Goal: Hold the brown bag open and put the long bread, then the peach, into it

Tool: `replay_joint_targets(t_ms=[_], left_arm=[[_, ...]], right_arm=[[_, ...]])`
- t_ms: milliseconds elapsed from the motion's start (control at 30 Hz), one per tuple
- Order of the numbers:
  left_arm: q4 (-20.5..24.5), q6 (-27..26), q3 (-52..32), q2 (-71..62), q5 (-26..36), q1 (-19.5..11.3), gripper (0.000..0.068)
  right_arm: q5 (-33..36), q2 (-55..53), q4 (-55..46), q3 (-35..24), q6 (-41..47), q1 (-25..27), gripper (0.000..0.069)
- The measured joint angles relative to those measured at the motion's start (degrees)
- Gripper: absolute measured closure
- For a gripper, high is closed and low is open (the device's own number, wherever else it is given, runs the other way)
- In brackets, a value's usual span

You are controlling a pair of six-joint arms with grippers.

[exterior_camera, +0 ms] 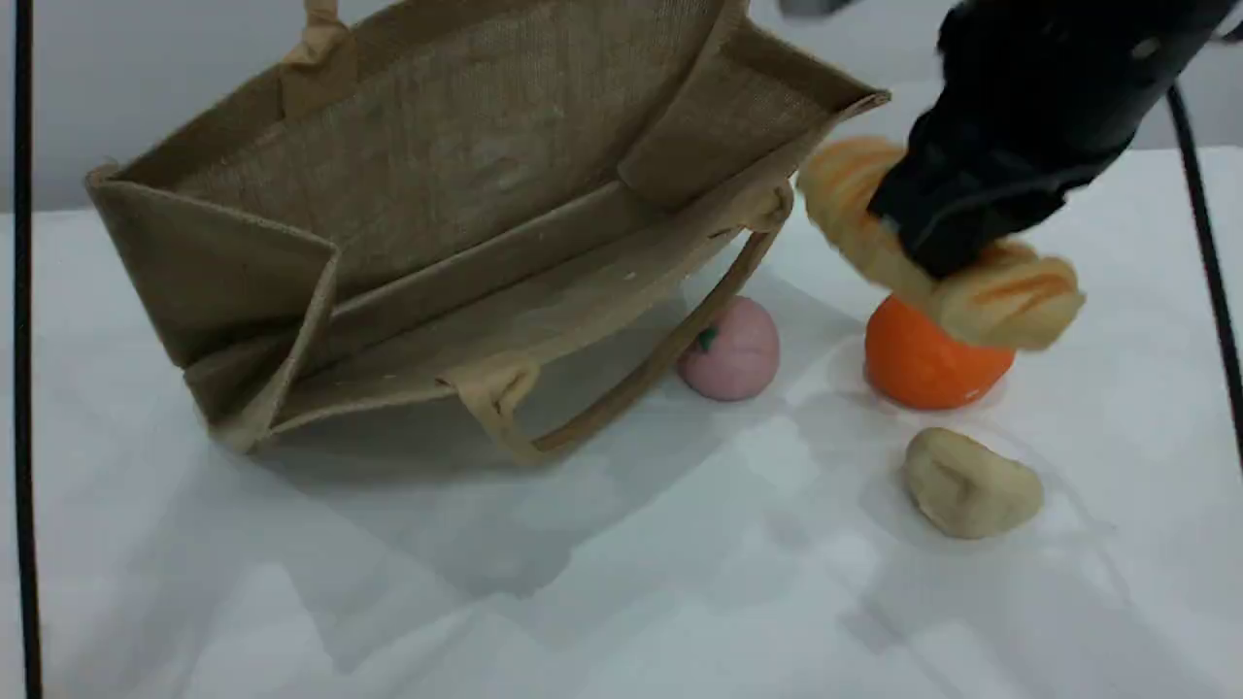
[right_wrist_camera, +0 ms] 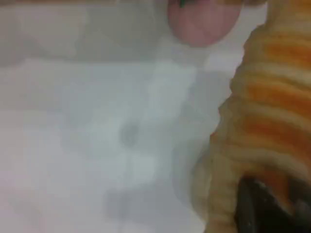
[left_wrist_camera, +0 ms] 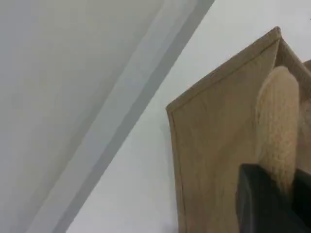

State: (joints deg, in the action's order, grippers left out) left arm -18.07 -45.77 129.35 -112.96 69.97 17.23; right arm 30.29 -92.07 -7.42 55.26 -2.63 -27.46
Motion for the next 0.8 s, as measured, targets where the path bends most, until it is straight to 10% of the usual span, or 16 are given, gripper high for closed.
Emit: replay_joint_targets(t_ms=[500, 800], left_arm=[[-0.05, 0.00, 0.00, 0.00, 0.00, 0.00, 0.0582], [-0.10, 0.05, 0.00, 0.00, 0.00, 0.00, 0.0582]], right_arm=[[-14.12, 6.89, 6.56, -3.59, -20.01, 0.00, 0.0646], [-14.70, 6.79, 31.50, -3.38, -23.54, -1.22, 0.0646]])
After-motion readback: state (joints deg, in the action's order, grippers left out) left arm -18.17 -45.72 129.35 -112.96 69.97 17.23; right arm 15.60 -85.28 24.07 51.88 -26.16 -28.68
